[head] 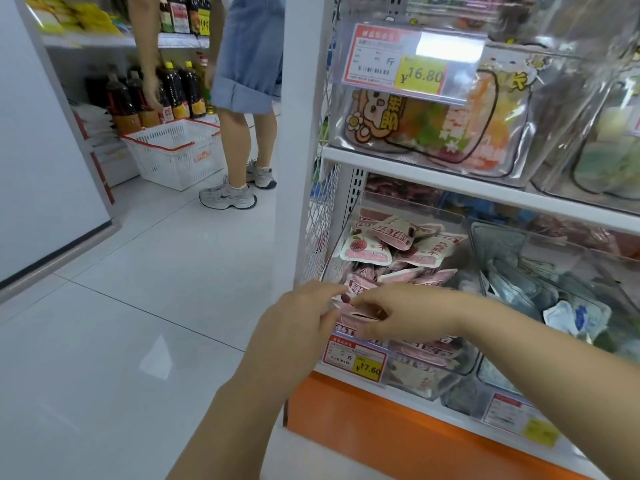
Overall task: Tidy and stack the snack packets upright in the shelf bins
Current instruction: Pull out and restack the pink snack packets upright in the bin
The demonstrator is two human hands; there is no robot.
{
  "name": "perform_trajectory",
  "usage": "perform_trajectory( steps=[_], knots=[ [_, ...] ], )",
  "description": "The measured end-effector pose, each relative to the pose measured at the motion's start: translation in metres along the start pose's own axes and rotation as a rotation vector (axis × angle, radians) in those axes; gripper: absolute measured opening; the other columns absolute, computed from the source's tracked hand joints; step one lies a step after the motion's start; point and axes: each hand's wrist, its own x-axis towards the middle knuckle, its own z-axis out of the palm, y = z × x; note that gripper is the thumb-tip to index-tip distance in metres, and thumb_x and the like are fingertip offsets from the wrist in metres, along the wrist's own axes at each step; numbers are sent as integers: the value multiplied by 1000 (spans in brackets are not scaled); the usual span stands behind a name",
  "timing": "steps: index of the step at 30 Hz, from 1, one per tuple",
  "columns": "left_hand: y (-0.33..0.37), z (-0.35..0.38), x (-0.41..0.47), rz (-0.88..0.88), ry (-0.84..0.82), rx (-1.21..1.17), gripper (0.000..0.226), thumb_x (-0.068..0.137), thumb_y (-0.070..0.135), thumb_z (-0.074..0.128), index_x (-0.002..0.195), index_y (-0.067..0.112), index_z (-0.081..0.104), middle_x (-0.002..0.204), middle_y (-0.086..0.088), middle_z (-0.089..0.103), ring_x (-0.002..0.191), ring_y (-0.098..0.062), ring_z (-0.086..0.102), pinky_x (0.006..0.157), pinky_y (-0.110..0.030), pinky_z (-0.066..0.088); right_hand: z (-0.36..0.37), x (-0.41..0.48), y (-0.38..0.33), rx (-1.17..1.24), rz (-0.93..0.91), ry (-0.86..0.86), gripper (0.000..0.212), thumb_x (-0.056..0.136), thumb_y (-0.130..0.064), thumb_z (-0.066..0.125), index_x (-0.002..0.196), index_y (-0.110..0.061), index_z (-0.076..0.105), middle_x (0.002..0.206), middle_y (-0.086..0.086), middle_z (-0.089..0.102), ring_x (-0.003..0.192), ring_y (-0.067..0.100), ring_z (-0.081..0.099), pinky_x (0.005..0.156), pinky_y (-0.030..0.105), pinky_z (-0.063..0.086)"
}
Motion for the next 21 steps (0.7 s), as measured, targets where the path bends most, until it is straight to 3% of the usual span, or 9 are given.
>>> perform_trajectory(
  steps=[3, 6, 9, 12, 15, 18, 21],
  knots=[
    [-1, 8, 3, 72, -48, 116, 31, 99, 30, 41, 125, 32, 58, 123, 15, 58, 105, -4, 53, 83, -16, 39, 1, -12, 5, 87, -20, 62, 38, 94, -42, 48, 121, -19, 57, 109, 2, 64, 90, 17, 58, 82, 32, 47],
    [-2, 12, 6, 99, -74, 153, 31, 99, 29, 39, 122, 32, 60, 120, 15, 59, 104, -3, 53, 80, -13, 37, -7, -19, 14, 266, 10, 320, 28, 94, -32, 52, 120, -27, 62, 113, -14, 63, 94, 1, 58, 79, 13, 44],
    [-4, 14, 7, 101, -72, 141, 30, 98, 29, 41, 119, 31, 62, 119, 15, 60, 103, -2, 54, 82, -13, 40, -13, -9, 23, 173, 75, 546, 27, 92, -26, 56, 118, -22, 63, 110, -8, 66, 87, 5, 57, 79, 20, 44],
    [-4, 15, 8, 79, -71, 111, 27, 97, 29, 44, 116, 30, 64, 115, 16, 61, 98, -1, 54, 83, -17, 46, -10, 13, 23, -97, 135, 453, 19, 88, -30, 59, 103, -18, 65, 99, -2, 66, 90, 18, 60, 76, 32, 49],
    [-3, 14, 7, 49, -64, 75, 24, 96, 29, 47, 112, 30, 65, 112, 16, 61, 85, 1, 52, 78, -15, 45, -3, 29, 18, -216, 143, 377, 17, 85, -29, 64, 89, -12, 63, 88, 1, 65, 84, 23, 59, 67, 32, 47],
    [-6, 12, 7, 49, -61, 90, 24, 97, 30, 46, 113, 33, 64, 115, 19, 60, 84, 3, 50, 76, -13, 41, -3, 31, 19, -206, 90, 396, 17, 90, -26, 56, 83, -10, 60, 83, 3, 63, 77, 23, 56, 61, 31, 41],
    [-4, 11, 7, 65, 5, 62, 28, 97, 29, 44, 121, 33, 58, 121, 17, 59, 99, -1, 55, 82, -16, 42, -5, 27, 19, -56, 16, 378, 25, 94, -31, 51, 94, -12, 67, 87, 1, 68, 78, 20, 59, 68, 33, 47]
  ],
)
